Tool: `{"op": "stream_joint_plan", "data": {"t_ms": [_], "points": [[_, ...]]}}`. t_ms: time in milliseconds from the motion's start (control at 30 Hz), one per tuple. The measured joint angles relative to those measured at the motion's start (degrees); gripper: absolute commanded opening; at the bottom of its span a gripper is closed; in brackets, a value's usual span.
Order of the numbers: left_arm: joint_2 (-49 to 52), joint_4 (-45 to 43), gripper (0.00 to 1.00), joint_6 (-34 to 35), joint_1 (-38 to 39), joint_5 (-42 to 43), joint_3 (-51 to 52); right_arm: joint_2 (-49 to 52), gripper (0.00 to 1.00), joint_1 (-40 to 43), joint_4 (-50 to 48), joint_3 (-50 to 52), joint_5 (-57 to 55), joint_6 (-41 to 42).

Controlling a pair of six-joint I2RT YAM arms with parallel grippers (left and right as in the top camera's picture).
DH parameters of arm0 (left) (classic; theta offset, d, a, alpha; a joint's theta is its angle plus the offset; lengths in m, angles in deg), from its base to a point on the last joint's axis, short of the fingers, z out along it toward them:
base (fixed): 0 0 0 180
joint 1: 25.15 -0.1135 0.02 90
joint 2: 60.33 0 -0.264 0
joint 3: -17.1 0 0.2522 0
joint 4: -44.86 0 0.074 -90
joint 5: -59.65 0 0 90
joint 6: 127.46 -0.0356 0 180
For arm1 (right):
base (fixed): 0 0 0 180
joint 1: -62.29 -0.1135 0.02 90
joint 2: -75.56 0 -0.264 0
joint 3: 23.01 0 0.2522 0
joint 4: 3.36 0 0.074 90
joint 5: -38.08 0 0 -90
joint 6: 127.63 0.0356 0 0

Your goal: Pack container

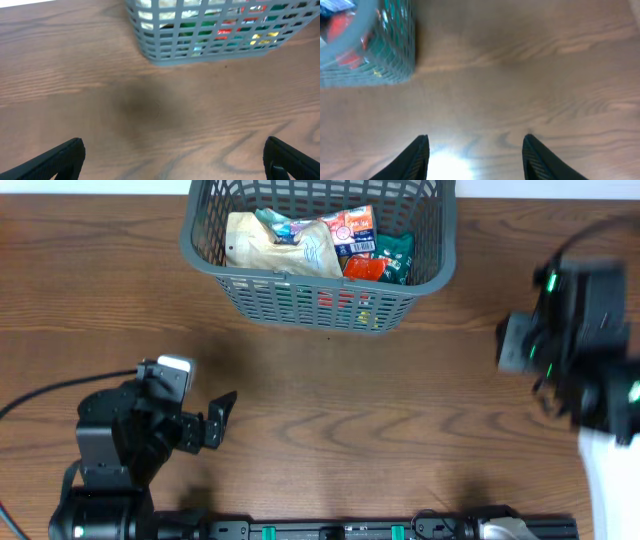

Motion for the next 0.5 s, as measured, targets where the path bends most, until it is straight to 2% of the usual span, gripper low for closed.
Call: {"op": "stream_joint_plan", "data": {"t_ms": [133, 300, 333, 367, 500], "points": [[-1.68, 1.60, 0.99, 1.46, 0.59, -3.32, 0.07, -11.56, 0.53, -0.50, -4.24, 15.45, -0.07, 2.64], [-1.73, 2.54, 0.99, 4.59, 1.55, -9.86, 0.15, -21.70, 0.62, -0.50, -6.38, 25.90, -0.15, 3.91], [-1.73, 2.54, 0.99, 4.87, 1.68, -11.02, 0.15, -23.06, 0.90, -0.50, -6.54, 27.28, -0.17, 4.04], [-1.73, 2.56, 0.98, 5.16, 1.75, -11.78, 0.15, -24.15, 0.99, -0.48, -6.54, 28.59, -0.24, 4.31], [-1.73, 2.64, 0.99, 5.99, 1.90, -13.79, 0.15, -25.66, 0.99, -0.50, -5.77, 31.63, -0.15, 3.93]]}}
